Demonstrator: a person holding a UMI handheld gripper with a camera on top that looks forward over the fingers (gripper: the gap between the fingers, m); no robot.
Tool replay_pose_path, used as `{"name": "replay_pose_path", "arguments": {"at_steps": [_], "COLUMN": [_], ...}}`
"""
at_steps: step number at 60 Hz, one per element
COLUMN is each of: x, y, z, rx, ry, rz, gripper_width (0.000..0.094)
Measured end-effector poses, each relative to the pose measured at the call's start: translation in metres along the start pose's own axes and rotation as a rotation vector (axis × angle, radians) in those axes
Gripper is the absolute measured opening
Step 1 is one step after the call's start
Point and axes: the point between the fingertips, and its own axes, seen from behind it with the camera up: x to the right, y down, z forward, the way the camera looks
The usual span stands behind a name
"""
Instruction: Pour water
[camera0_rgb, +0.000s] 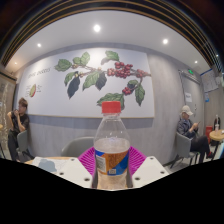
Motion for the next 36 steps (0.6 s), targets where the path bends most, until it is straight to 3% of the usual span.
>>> {"name": "replay_pose_path", "arguments": {"at_steps": [9,24,31,35,36], "x": [0.011,0.003,0.003,0.002,0.002], "y": [0.049,0.036,0.038,0.043,0.043], "z": [0.008,0.005,0.002,-0.004,-0.006], "rx": [-0.102,-0.091,-0.123,-0.172,-0.175], "ry": [-0.001,-0.002,0.013,0.006,0.006], "rz": [0.028,0.030,0.012,-0.014,-0.019], "gripper_width": [0.0395,0.0412,0.0577,0.0874,0.0852]}}
